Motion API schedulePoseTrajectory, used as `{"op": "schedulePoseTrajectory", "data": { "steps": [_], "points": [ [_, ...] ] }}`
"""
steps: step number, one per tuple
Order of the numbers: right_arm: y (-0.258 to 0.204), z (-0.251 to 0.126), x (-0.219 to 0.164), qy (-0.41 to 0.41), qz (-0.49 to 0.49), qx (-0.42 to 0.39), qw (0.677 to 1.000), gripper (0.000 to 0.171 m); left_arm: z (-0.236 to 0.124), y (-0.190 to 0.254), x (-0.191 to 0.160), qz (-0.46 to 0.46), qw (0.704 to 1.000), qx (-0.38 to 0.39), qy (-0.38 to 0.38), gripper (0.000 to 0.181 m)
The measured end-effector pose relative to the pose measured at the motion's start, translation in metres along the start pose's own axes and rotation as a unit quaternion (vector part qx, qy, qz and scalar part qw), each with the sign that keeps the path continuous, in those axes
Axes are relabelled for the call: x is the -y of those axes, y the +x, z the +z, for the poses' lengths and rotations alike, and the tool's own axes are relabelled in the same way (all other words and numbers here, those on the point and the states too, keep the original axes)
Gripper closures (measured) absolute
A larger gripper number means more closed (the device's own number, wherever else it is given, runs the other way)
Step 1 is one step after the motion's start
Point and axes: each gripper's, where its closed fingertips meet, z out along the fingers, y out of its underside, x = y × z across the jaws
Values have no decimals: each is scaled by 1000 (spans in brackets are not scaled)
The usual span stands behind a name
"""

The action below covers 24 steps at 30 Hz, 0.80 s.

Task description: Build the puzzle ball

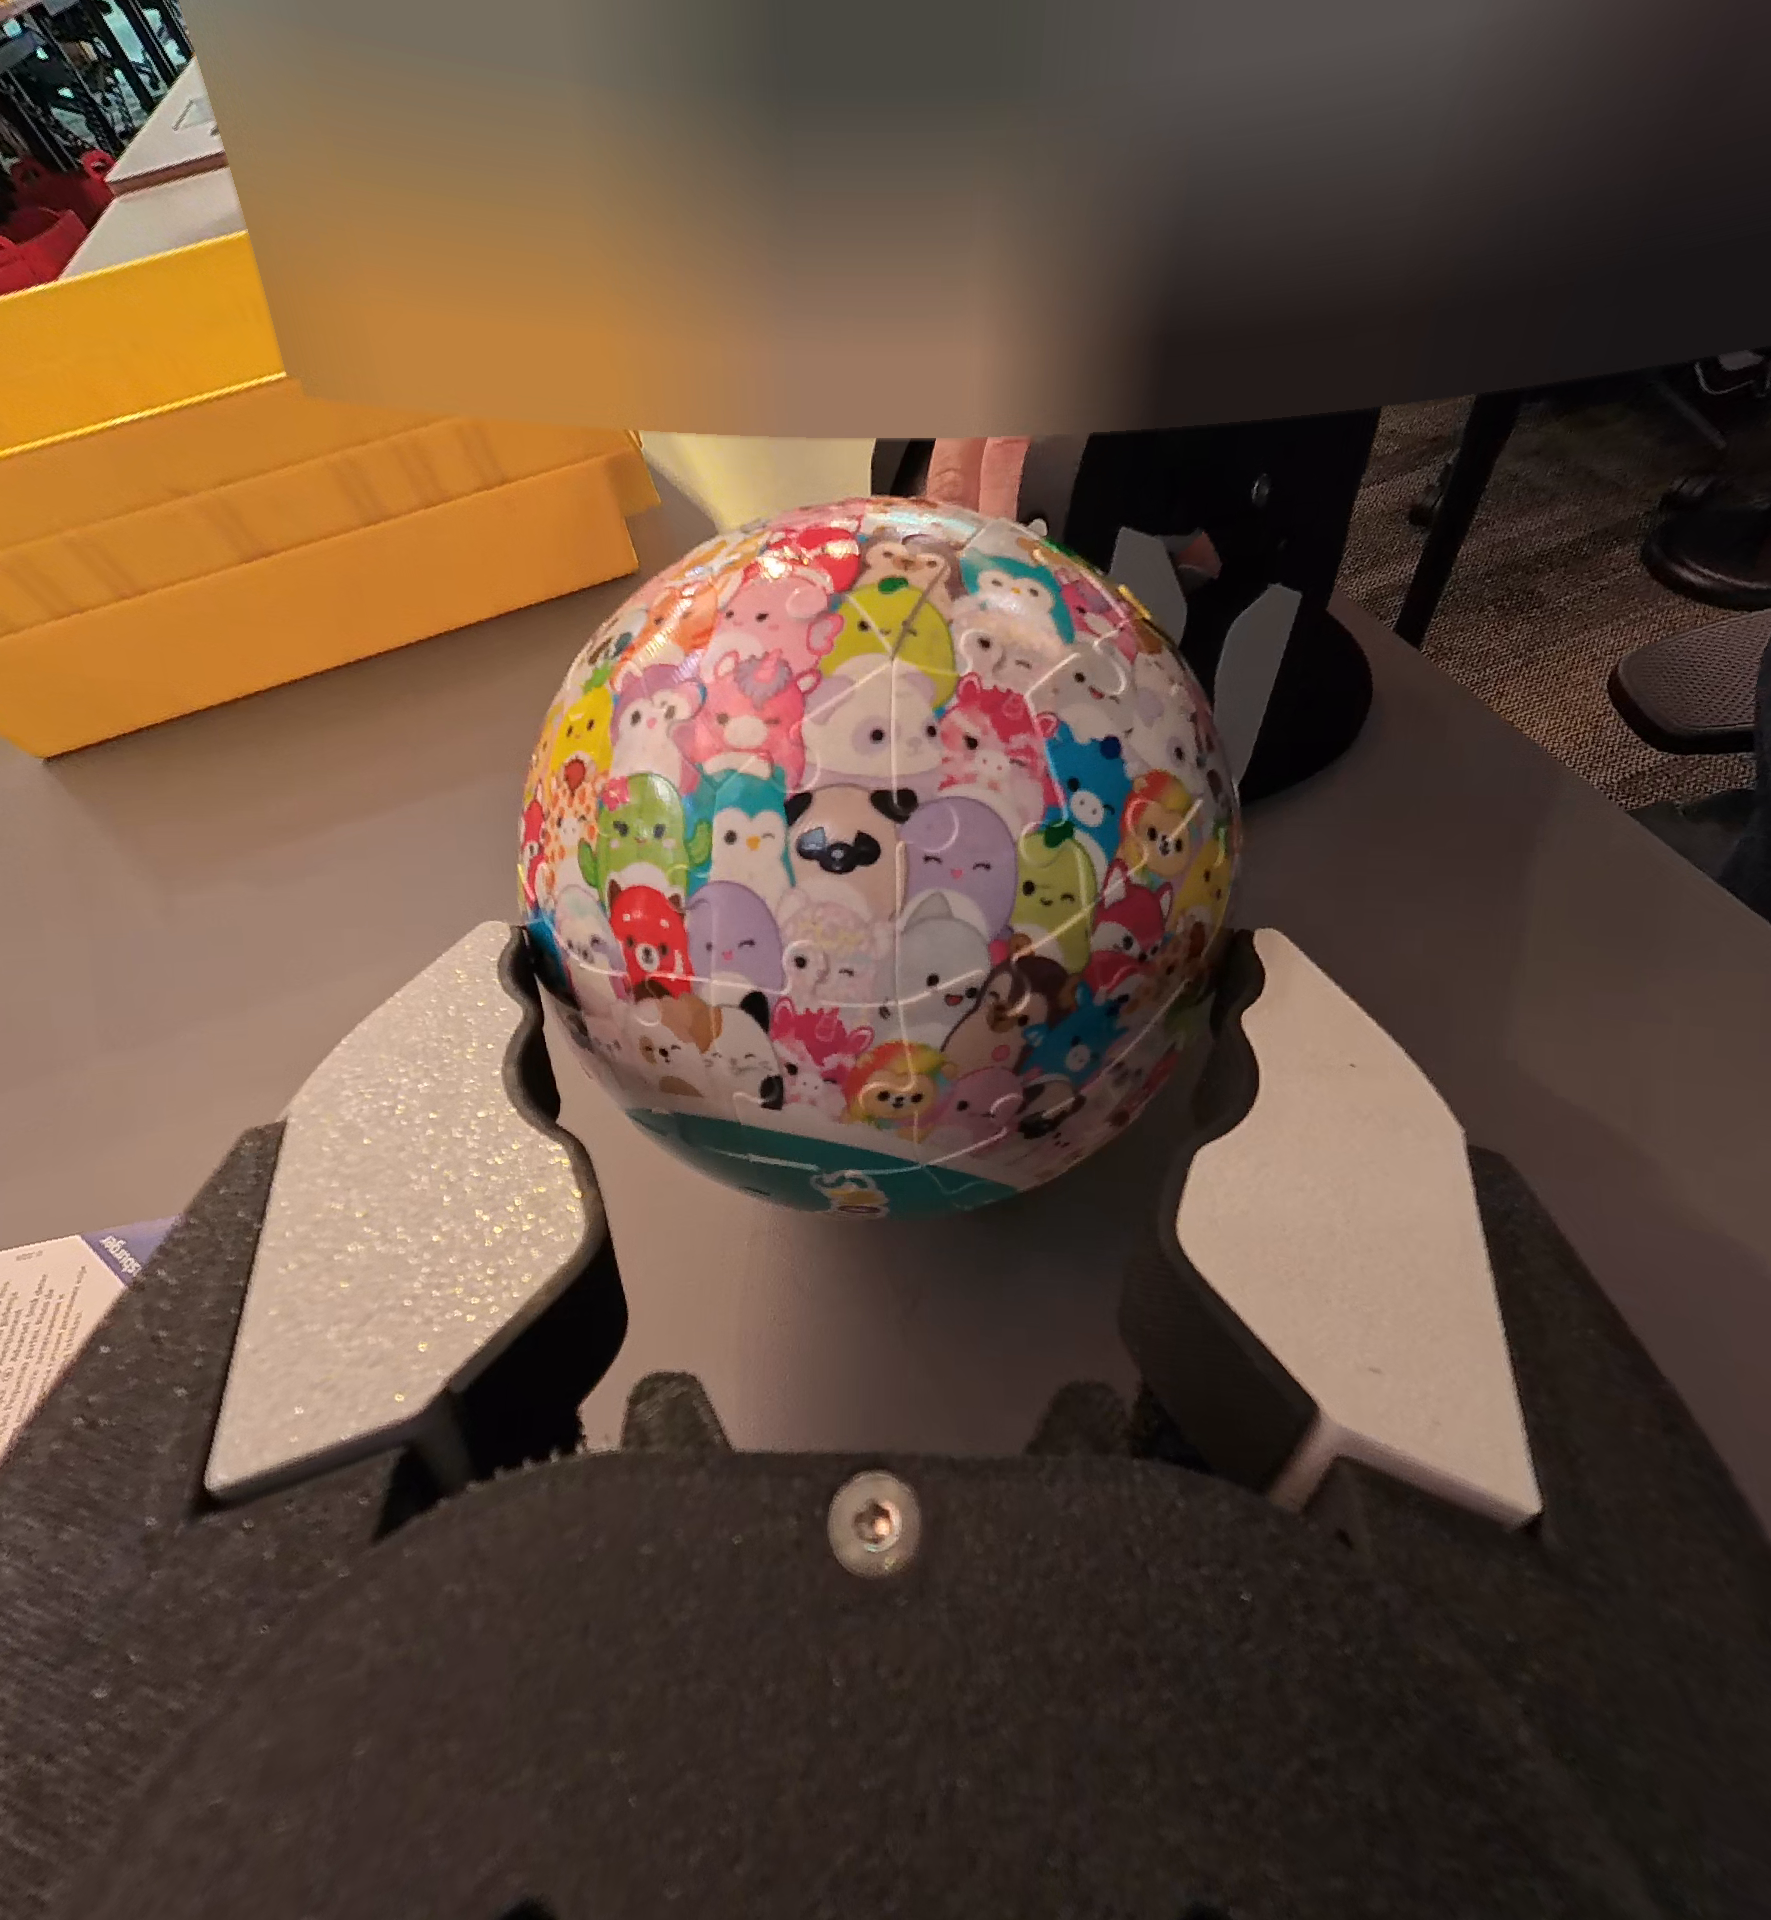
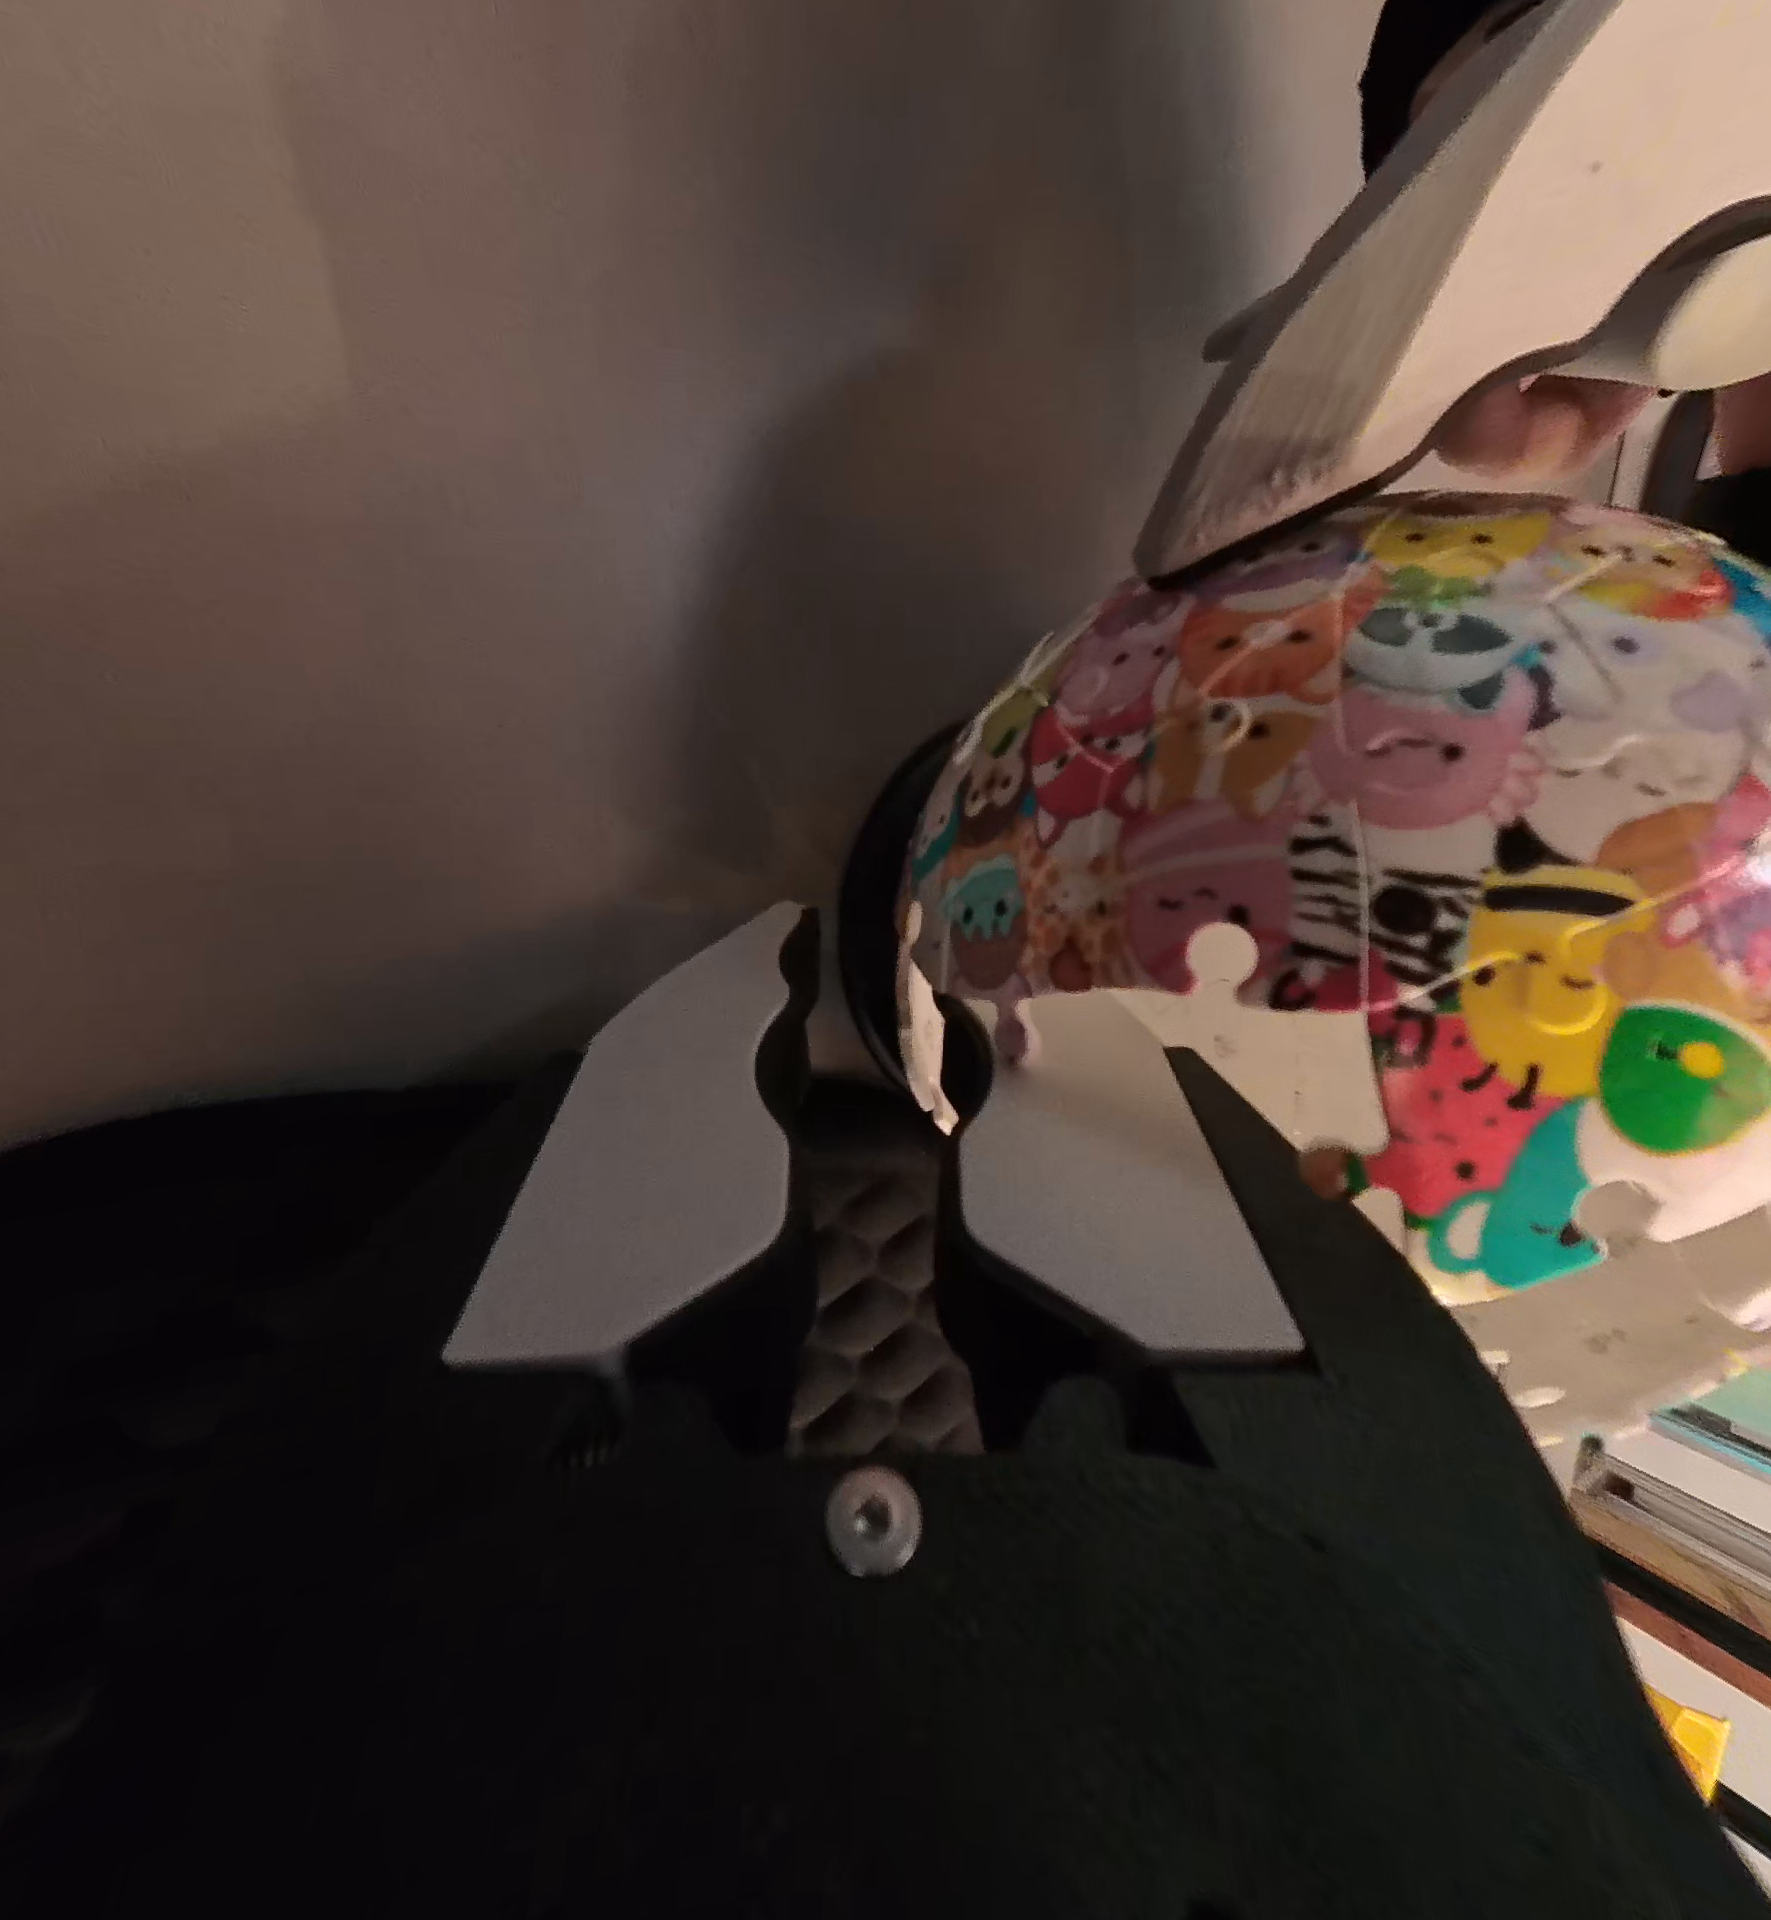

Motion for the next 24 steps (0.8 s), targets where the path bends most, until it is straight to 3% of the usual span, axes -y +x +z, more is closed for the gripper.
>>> {"op": "schedulePoseTrajectory", "data": {
  "steps": [17, 24],
  "points": [
    [4, 0, -2, -20, -15, -22, 999, 143, 0, -1, -1, -7, 1000, -4, 3, 60],
    [-1, 2, -4, -25, -20, 7, 999, 147, -1, -1, -1, -8, 1000, -4, 3, 60]
  ]
}}
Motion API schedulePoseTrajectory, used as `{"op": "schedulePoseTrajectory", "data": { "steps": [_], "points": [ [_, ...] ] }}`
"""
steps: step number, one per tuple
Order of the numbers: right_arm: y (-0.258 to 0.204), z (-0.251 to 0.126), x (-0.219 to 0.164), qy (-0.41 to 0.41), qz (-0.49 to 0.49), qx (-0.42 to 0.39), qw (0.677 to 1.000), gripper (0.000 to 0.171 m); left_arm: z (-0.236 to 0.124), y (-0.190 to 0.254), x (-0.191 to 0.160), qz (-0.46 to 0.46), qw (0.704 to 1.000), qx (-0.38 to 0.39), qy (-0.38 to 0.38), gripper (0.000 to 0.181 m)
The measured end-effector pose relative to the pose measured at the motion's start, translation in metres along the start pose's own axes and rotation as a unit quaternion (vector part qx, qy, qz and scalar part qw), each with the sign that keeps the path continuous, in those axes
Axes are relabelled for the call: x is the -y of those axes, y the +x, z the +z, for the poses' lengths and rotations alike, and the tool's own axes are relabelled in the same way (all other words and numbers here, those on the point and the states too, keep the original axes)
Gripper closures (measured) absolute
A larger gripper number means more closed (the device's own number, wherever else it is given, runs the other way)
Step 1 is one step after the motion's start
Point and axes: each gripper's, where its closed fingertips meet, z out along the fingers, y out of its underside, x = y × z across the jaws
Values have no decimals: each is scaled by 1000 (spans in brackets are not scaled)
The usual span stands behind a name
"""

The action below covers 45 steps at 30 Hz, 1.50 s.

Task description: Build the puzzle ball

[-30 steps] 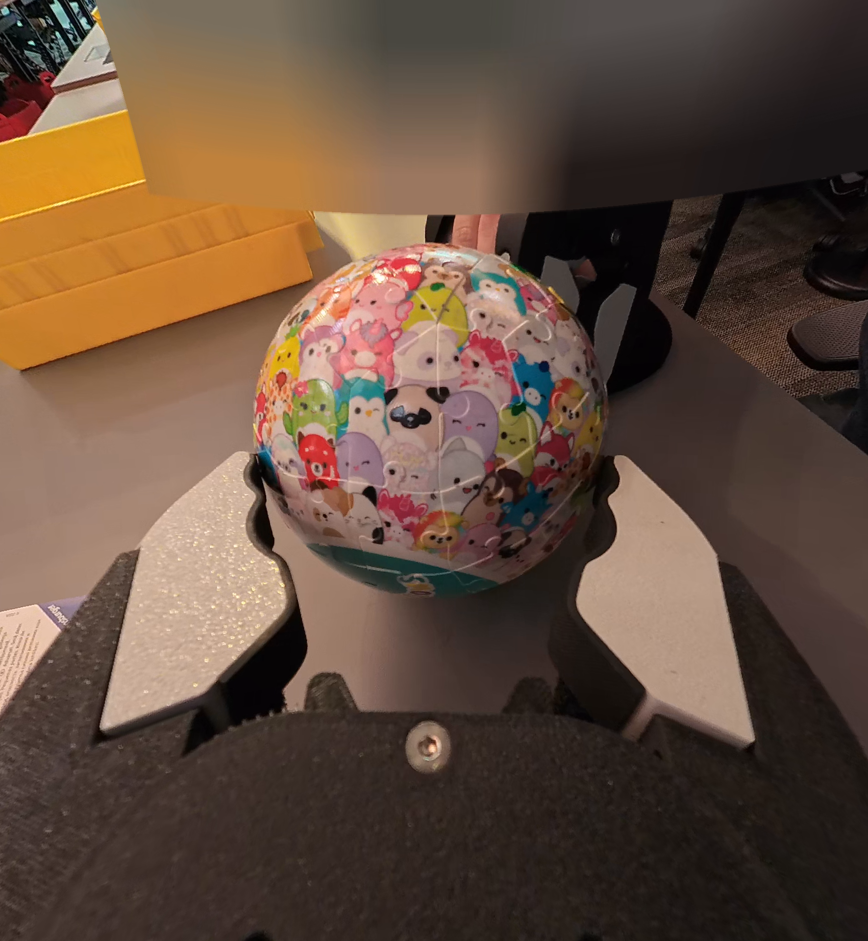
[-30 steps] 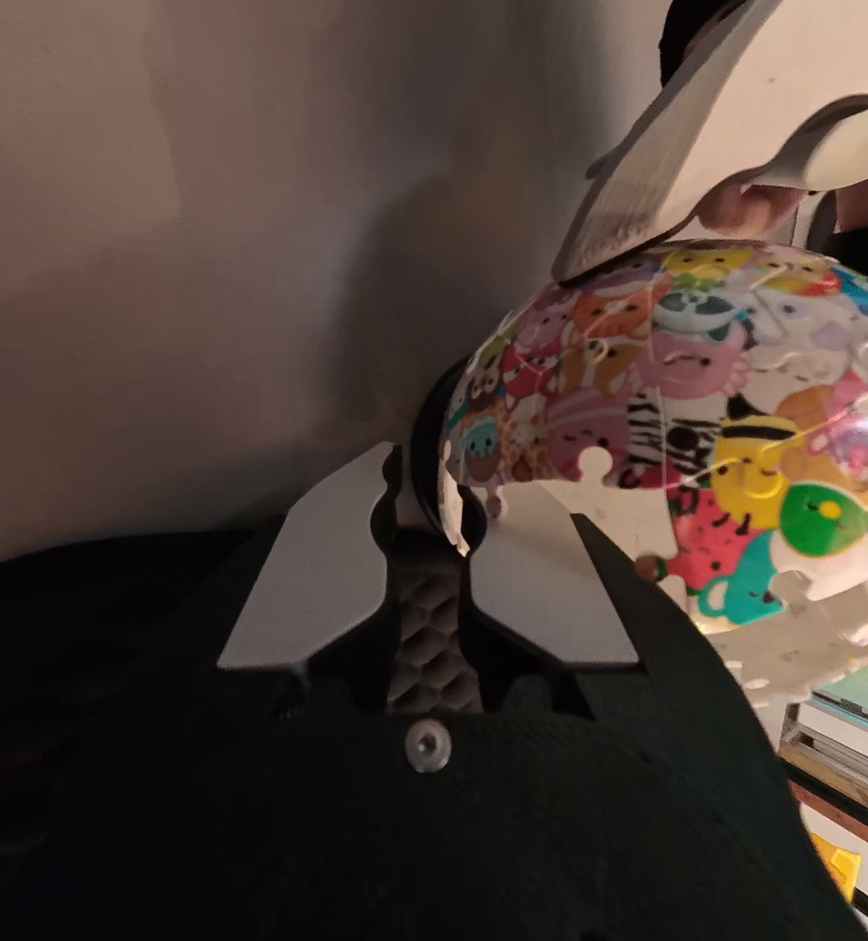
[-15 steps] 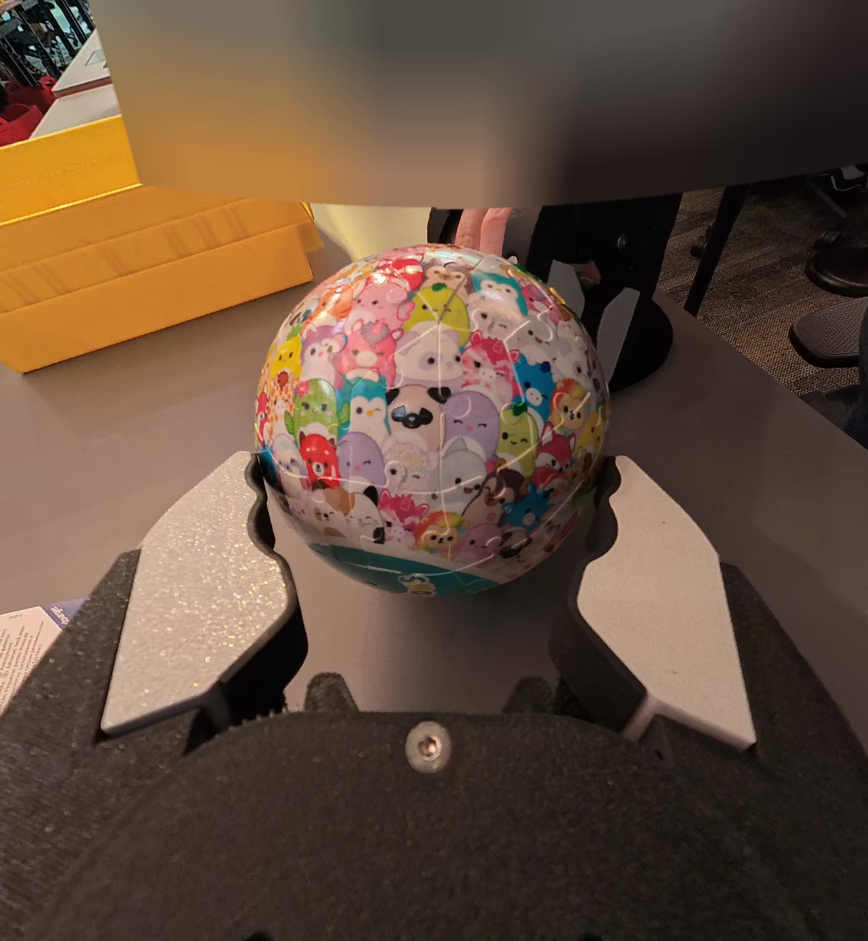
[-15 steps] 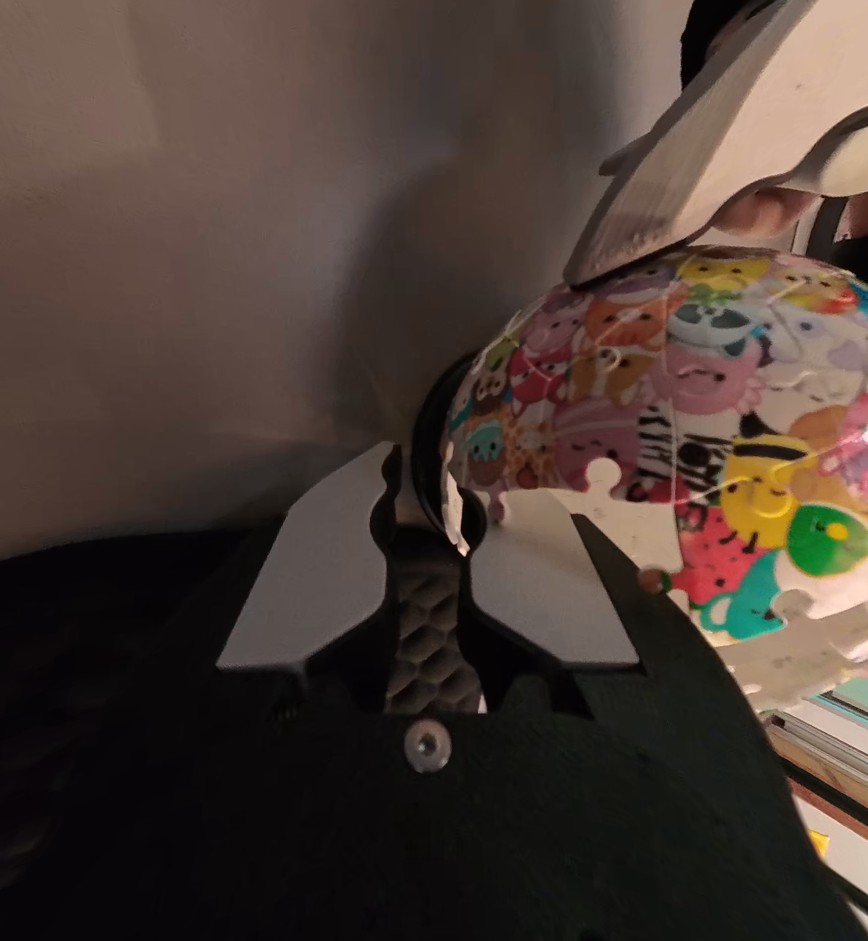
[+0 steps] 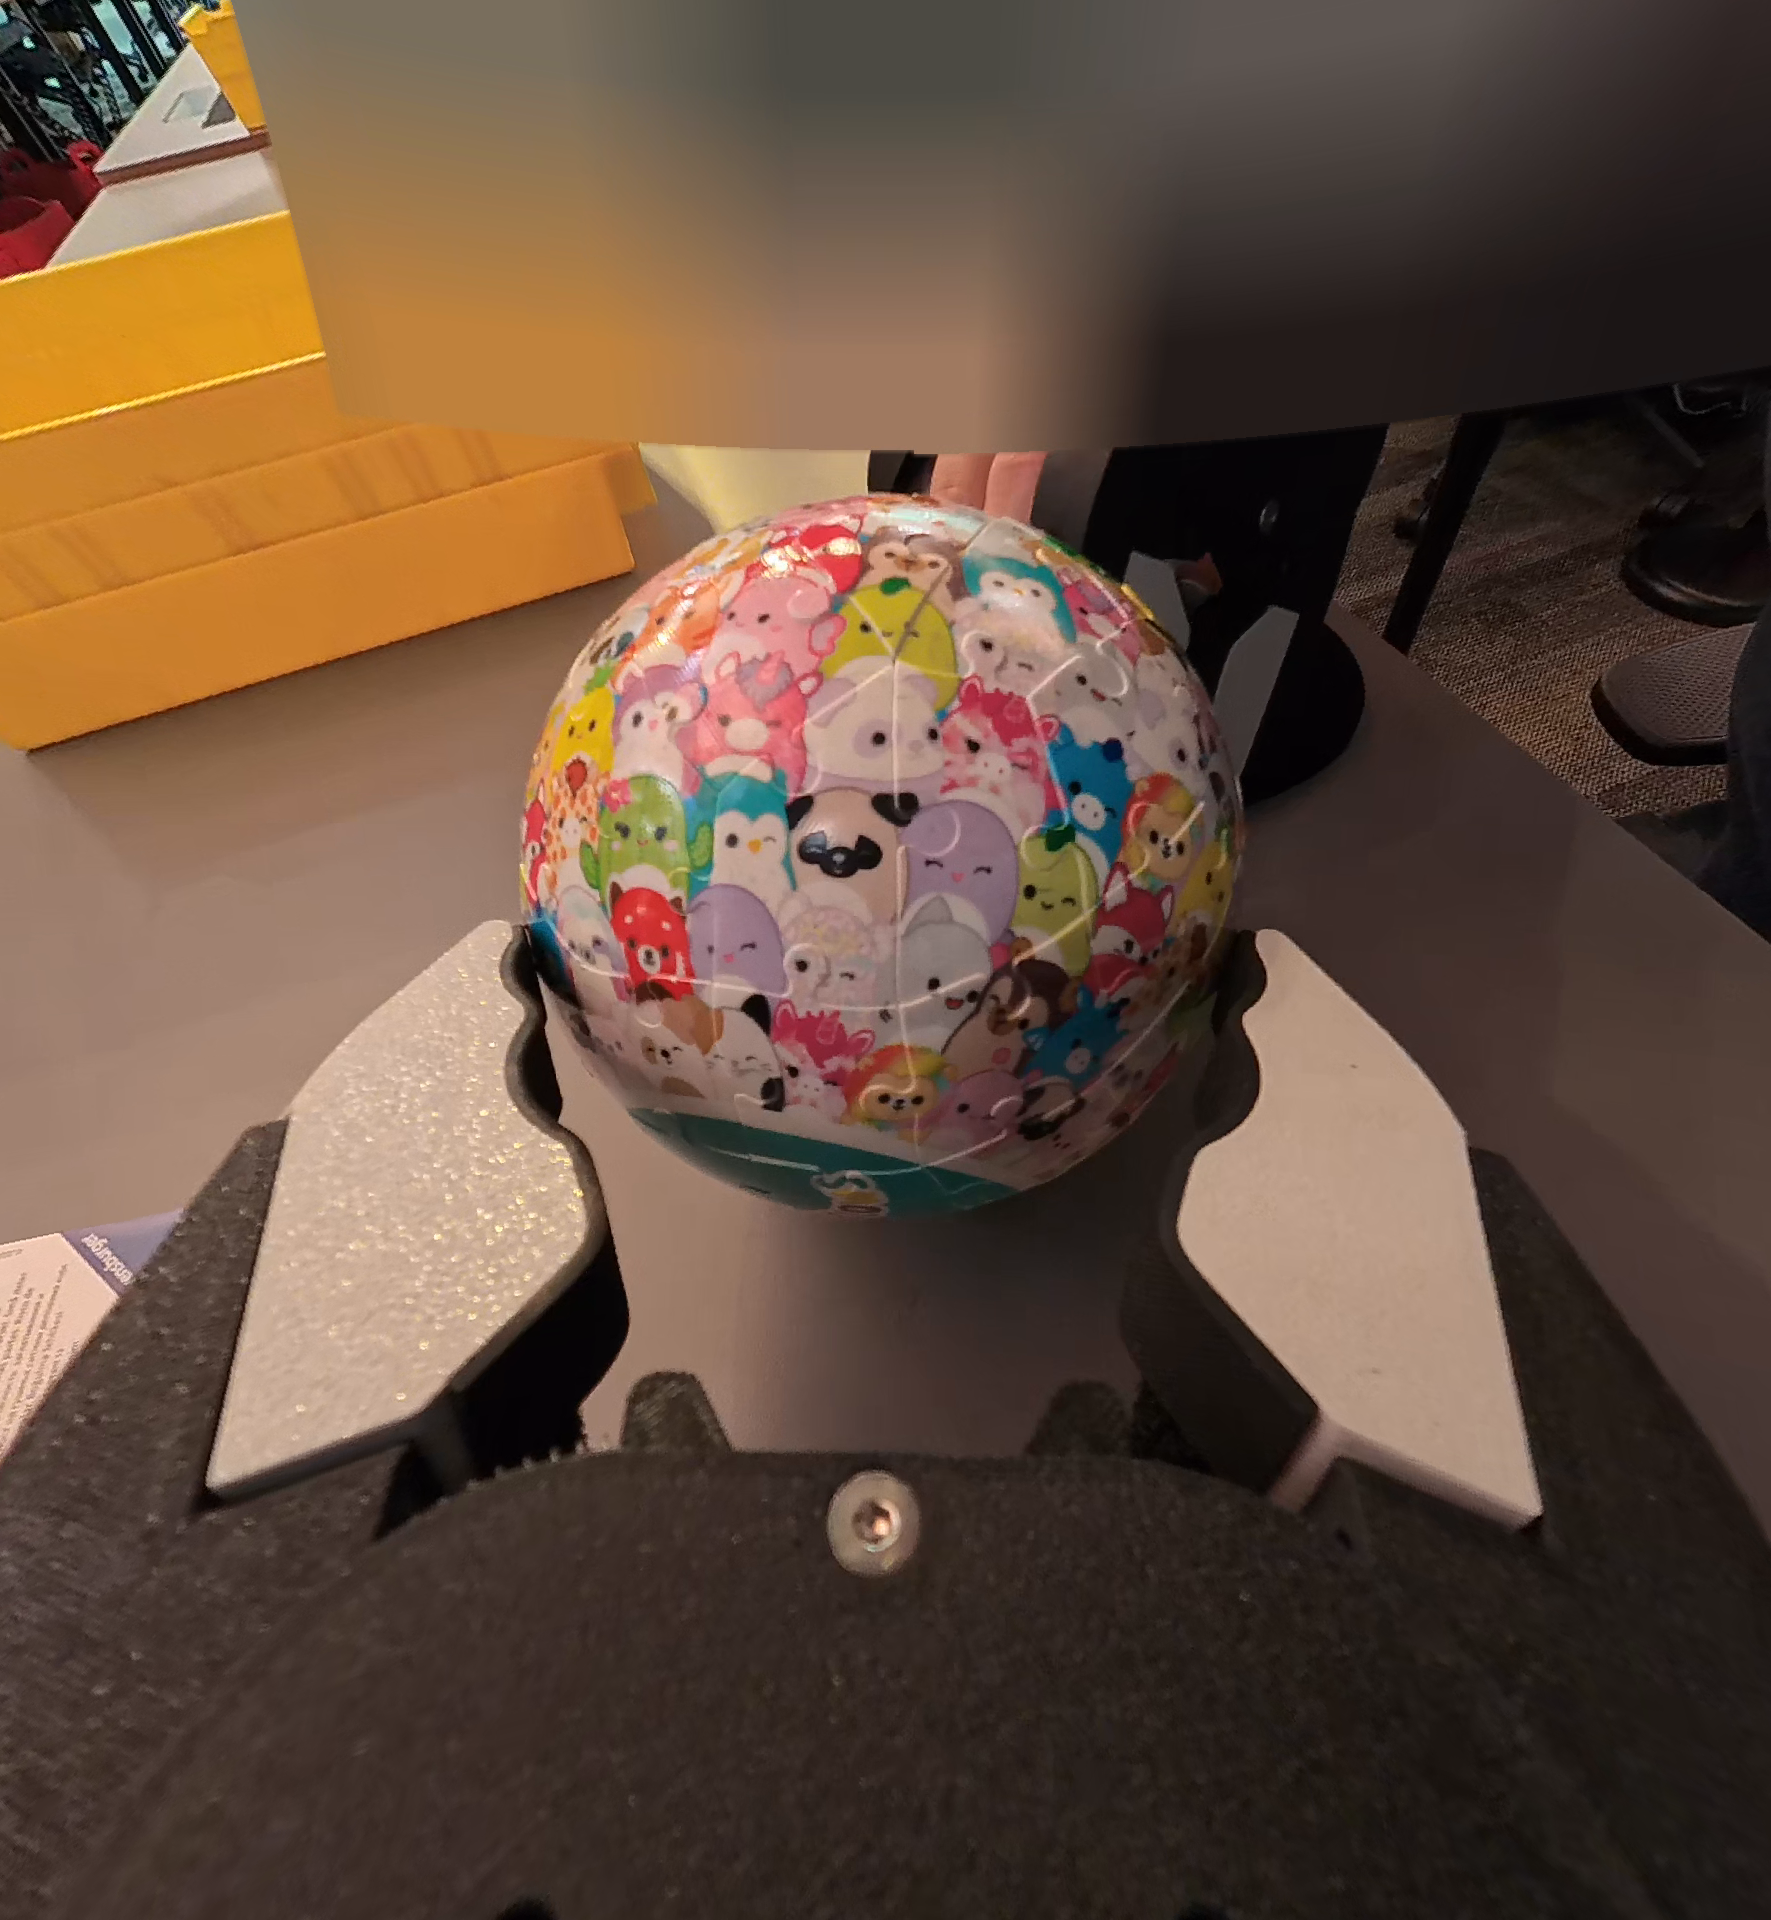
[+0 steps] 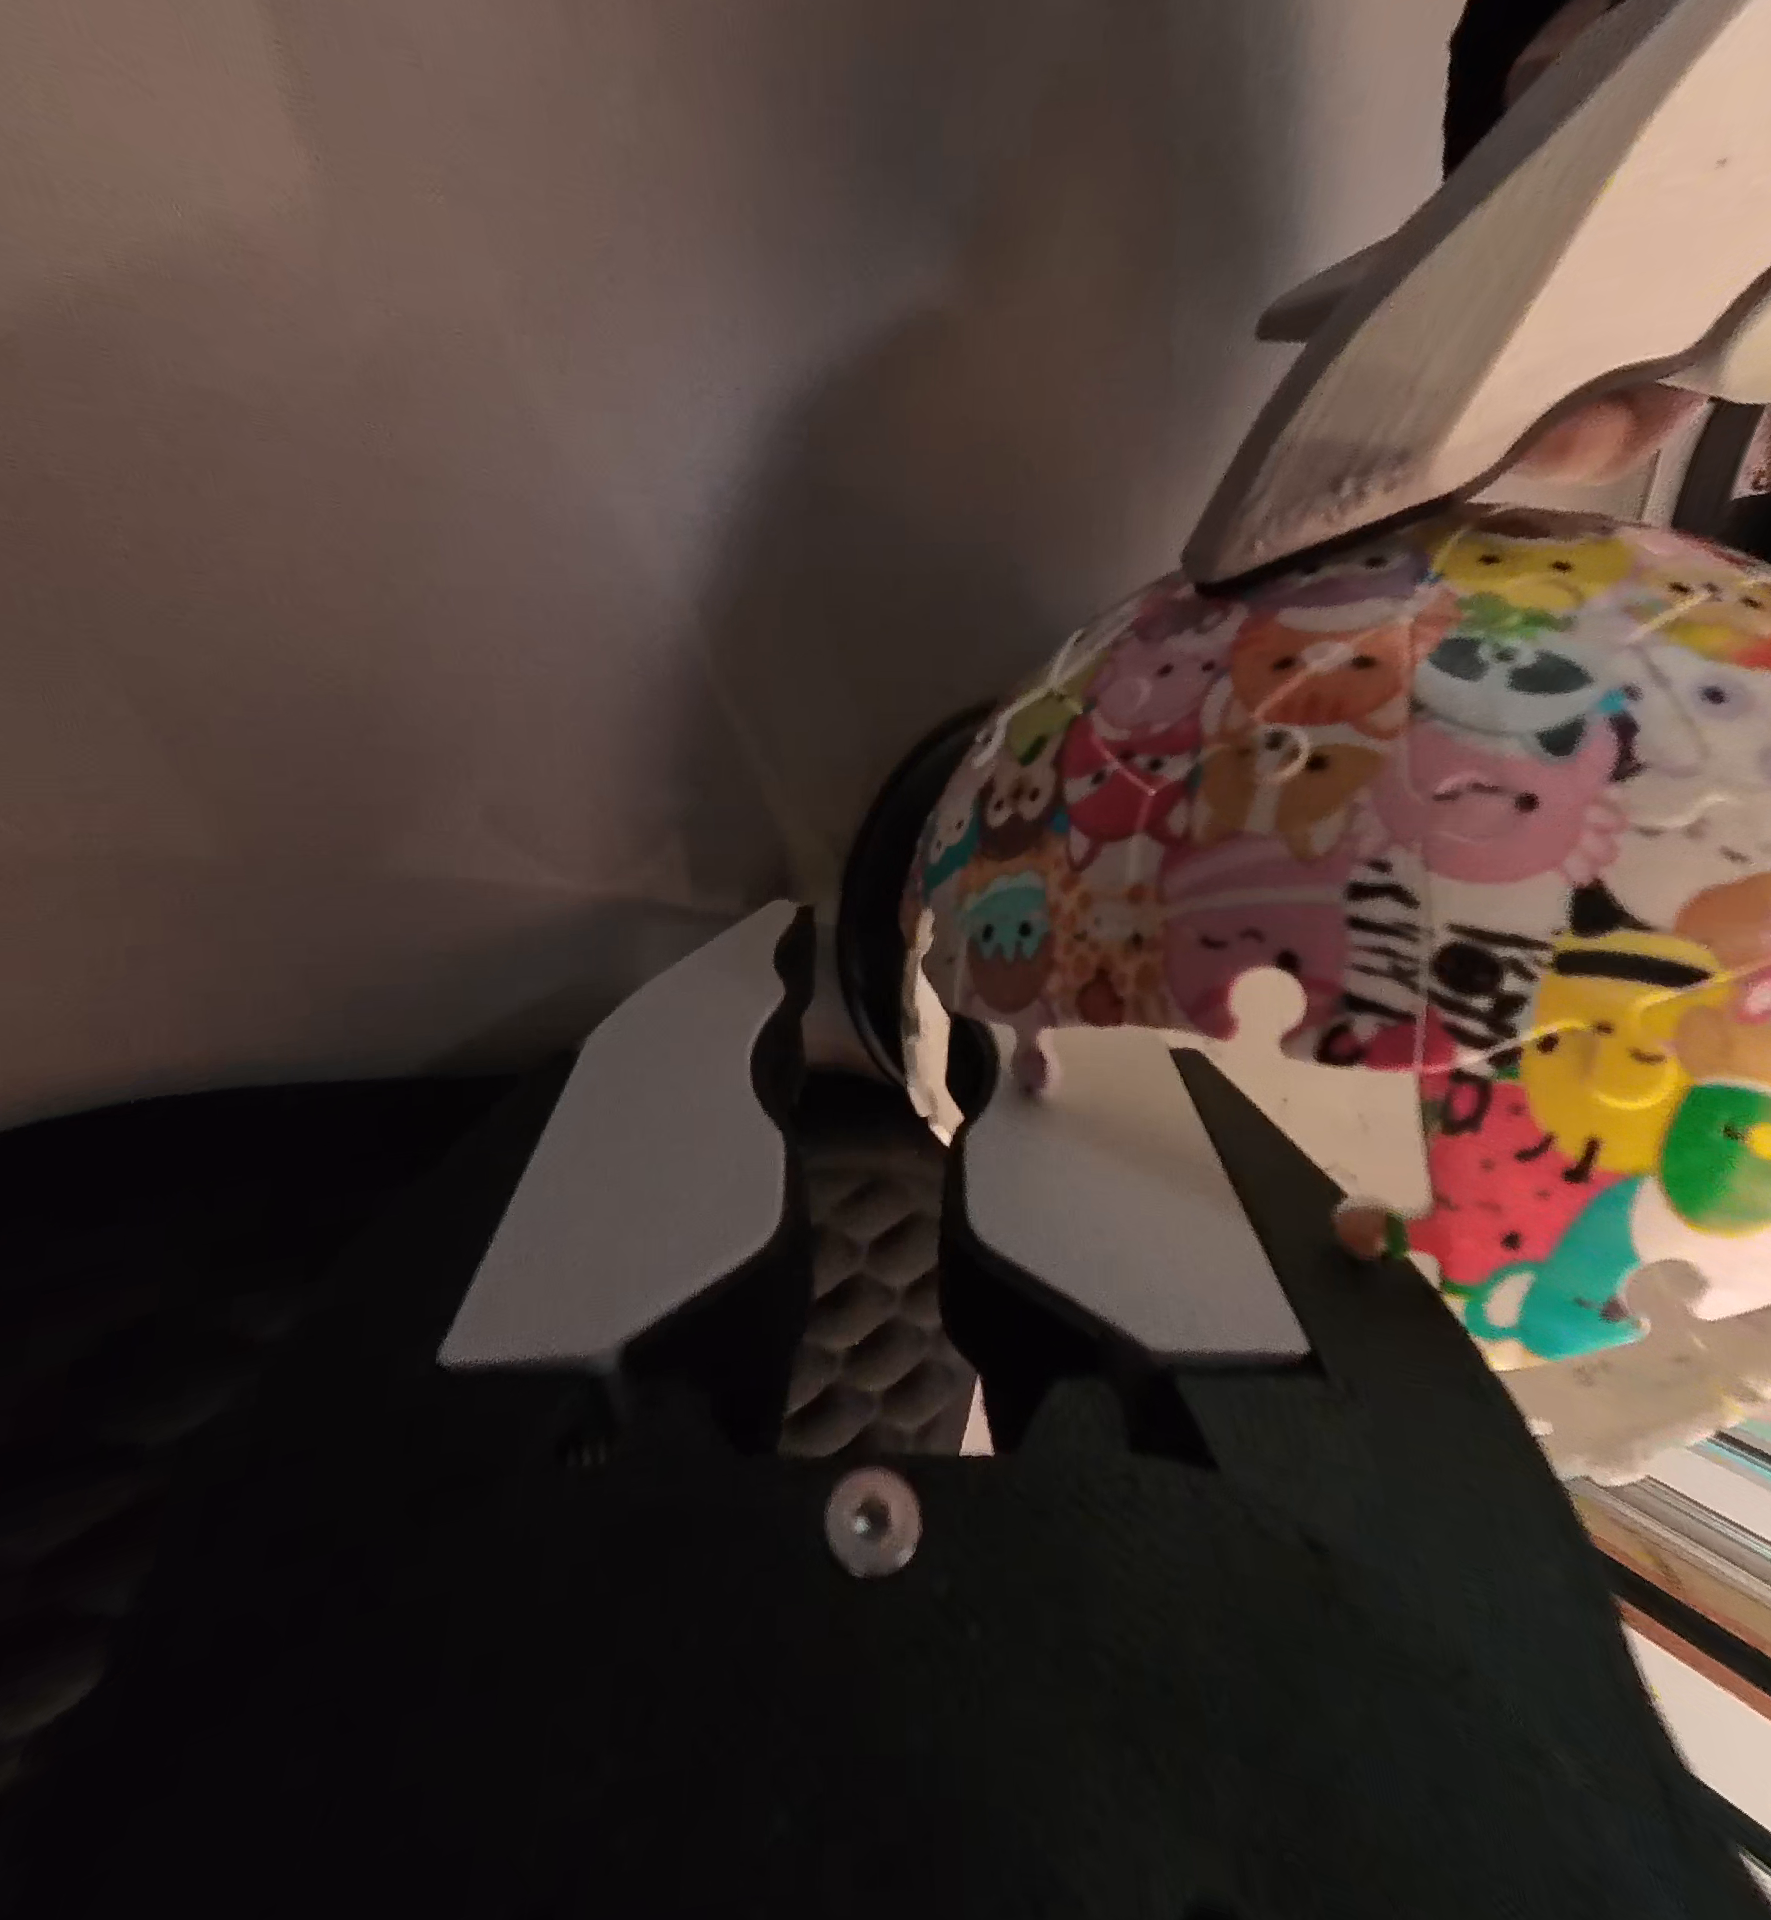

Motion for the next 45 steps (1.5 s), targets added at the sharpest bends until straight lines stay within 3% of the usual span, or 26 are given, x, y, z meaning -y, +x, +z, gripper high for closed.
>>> {"op": "schedulePoseTrajectory", "data": {
  "steps": [45],
  "points": [
    [0, 2, -2, -17, -69, -29, 997, 153, 2, 2, 1, 0, 1000, -11, 1, 60]
  ]
}}
